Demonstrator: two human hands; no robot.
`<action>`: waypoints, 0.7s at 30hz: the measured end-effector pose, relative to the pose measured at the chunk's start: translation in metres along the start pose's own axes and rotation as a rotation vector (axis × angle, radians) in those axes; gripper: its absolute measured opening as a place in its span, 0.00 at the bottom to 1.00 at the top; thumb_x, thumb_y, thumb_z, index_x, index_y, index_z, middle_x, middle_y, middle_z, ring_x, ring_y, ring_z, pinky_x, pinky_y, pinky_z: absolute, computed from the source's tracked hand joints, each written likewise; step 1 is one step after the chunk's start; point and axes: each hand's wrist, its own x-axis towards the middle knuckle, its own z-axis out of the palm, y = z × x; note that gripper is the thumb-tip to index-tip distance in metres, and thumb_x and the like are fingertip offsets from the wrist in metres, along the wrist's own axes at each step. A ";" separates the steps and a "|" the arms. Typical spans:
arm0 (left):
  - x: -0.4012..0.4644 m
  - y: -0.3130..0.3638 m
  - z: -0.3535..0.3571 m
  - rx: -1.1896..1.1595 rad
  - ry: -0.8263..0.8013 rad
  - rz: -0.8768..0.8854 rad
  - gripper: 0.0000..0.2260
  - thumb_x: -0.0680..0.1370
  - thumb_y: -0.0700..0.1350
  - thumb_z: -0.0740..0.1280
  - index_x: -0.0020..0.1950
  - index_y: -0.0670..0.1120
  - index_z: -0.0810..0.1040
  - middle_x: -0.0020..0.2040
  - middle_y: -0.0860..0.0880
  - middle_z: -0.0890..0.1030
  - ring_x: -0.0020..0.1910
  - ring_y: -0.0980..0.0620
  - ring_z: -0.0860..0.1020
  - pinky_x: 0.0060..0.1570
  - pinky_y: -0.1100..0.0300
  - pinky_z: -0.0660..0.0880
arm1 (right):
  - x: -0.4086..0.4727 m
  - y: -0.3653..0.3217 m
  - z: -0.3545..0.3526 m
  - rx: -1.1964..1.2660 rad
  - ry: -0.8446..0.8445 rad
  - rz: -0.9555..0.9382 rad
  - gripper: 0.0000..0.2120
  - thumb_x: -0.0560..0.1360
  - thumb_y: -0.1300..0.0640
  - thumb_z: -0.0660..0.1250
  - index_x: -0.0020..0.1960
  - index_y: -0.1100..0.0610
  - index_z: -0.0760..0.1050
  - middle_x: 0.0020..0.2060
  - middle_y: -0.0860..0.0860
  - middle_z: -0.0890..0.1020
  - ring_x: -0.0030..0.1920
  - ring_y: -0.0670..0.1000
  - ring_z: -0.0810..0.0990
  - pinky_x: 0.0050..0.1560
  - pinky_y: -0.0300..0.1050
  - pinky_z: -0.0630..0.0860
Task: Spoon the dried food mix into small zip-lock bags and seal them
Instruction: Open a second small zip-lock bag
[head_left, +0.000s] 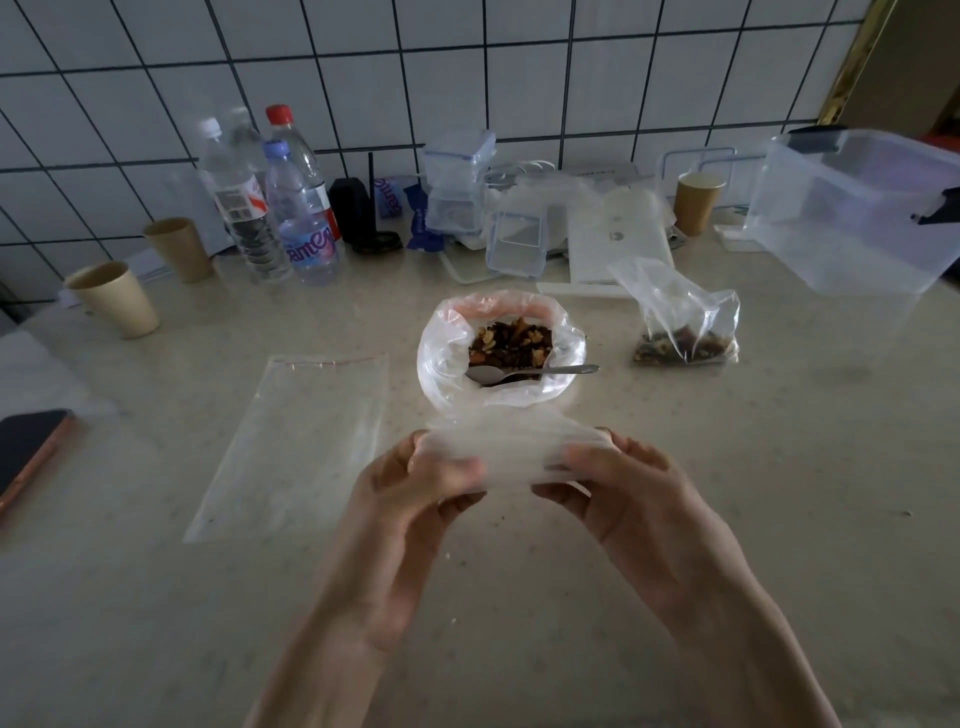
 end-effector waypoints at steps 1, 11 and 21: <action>-0.001 -0.003 0.002 0.117 0.029 0.065 0.20 0.62 0.41 0.78 0.40 0.37 0.69 0.37 0.47 0.77 0.39 0.52 0.78 0.43 0.61 0.79 | -0.001 0.000 -0.002 -0.044 0.018 -0.013 0.18 0.65 0.69 0.76 0.51 0.72 0.74 0.42 0.62 0.79 0.46 0.57 0.81 0.50 0.48 0.83; -0.001 -0.015 0.012 0.778 0.408 0.540 0.11 0.76 0.38 0.75 0.46 0.49 0.74 0.42 0.55 0.80 0.36 0.49 0.82 0.30 0.44 0.81 | -0.005 0.005 0.004 -0.335 0.433 -0.240 0.06 0.75 0.67 0.73 0.47 0.63 0.76 0.31 0.61 0.82 0.30 0.56 0.82 0.36 0.48 0.83; -0.002 0.020 0.005 1.457 -0.021 0.829 0.26 0.68 0.24 0.70 0.51 0.52 0.71 0.67 0.57 0.73 0.63 0.57 0.76 0.47 0.51 0.79 | -0.007 -0.011 0.004 -1.080 0.324 -0.559 0.18 0.73 0.71 0.67 0.45 0.46 0.74 0.52 0.43 0.84 0.57 0.44 0.82 0.56 0.39 0.78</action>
